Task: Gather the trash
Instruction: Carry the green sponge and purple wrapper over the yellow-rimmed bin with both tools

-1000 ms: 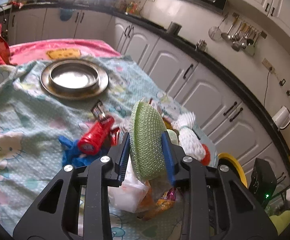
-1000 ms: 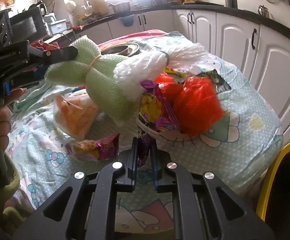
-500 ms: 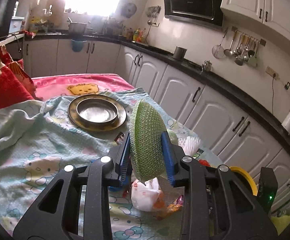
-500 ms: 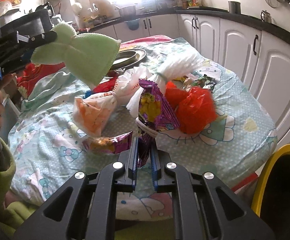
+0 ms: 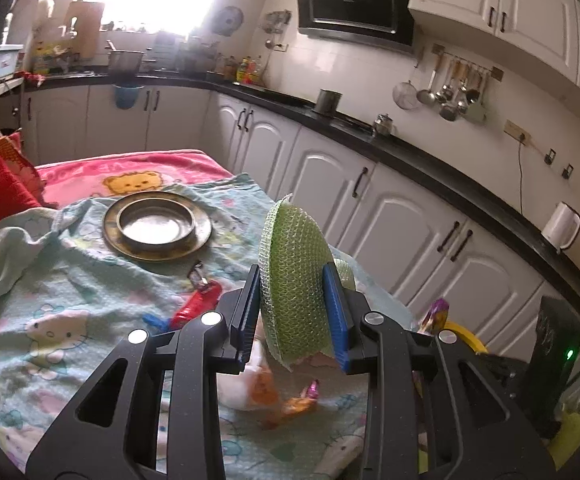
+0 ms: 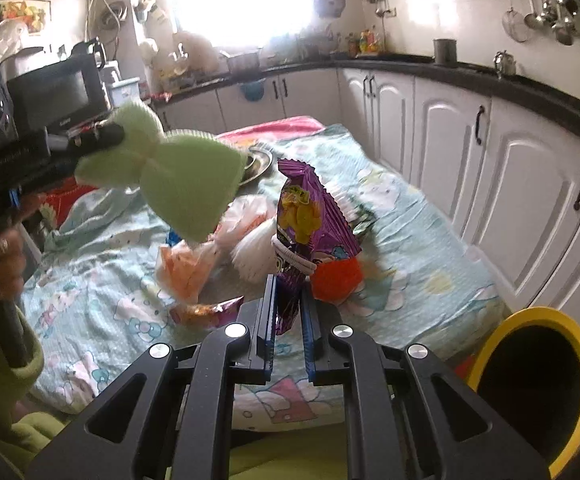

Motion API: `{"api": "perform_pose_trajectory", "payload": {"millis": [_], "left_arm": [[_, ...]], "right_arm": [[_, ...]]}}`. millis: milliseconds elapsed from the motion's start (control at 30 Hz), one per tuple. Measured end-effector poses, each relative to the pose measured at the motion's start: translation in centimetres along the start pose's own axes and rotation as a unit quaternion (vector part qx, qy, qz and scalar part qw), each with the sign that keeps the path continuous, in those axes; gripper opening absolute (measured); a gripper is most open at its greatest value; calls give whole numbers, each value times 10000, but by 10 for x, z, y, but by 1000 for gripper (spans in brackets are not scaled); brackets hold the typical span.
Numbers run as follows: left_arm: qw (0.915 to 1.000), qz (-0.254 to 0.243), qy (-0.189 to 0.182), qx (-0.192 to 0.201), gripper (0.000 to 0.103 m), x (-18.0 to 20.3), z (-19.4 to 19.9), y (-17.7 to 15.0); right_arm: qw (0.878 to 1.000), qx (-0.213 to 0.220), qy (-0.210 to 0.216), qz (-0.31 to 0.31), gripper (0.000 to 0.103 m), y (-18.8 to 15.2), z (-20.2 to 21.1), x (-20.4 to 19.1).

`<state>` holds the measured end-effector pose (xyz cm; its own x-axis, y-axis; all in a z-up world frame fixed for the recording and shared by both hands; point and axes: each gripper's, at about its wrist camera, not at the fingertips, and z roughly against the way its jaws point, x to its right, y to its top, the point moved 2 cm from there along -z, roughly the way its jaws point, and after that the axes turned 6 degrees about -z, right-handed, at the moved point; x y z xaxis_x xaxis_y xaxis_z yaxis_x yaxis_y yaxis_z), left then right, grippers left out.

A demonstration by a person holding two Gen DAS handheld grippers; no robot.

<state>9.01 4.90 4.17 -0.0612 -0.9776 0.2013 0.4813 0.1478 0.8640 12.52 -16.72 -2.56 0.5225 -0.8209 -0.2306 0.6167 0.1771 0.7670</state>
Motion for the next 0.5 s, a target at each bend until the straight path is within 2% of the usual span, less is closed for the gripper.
{"api": "perform_pose_trajectory", "payload": {"millis": [500], "left_arm": [[9984,-419,-350,-146,24,54,-21,-6]], "right_arm": [[9971,340,-526,-425,11,3,47,54]]}}
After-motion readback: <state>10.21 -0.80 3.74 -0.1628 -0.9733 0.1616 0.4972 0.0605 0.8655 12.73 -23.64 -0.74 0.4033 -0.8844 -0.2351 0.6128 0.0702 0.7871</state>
